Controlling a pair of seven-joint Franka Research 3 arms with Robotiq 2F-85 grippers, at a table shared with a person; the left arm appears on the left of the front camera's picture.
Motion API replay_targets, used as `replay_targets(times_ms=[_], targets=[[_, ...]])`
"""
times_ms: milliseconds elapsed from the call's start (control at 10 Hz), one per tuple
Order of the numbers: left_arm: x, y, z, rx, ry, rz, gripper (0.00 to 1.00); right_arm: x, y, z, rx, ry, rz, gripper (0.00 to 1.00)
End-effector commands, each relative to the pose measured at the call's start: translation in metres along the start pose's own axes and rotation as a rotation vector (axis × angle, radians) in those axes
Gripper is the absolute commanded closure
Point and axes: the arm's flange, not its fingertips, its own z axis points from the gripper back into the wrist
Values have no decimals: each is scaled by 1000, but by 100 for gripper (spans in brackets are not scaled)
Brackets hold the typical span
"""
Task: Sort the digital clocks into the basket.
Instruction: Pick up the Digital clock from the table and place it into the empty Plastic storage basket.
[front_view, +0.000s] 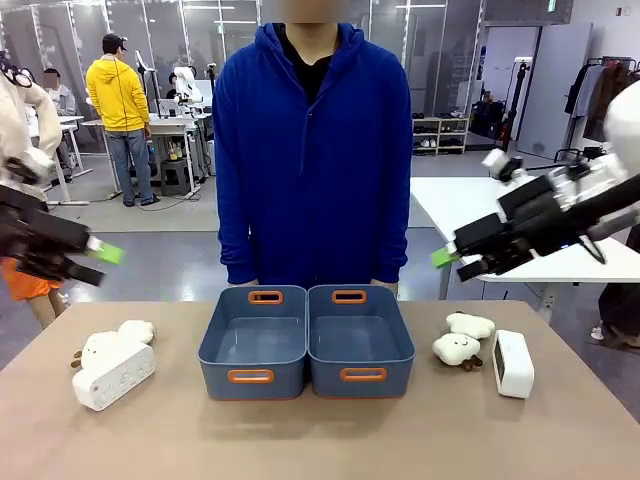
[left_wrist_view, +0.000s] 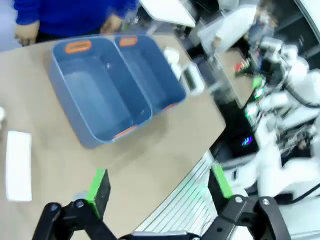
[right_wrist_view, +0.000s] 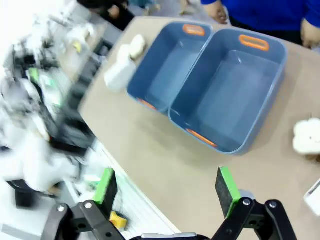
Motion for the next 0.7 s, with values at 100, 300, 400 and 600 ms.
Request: replay_targets(times_ms=[100, 300, 400, 600], targets=[[-23, 25, 44, 113, -194, 152, 0, -21, -40, 41, 27, -214, -141, 0], [-41, 31, 87, 255, -256, 202, 0, -51, -56, 100, -73, -366, -203, 0], [-49, 30, 104, 338, -245, 188, 0, -65, -59, 124, -138, -411, -213, 0], [-59, 27, 137, 426, -308, 216, 0, -87, -61, 166, -206, -513, -256, 0]])
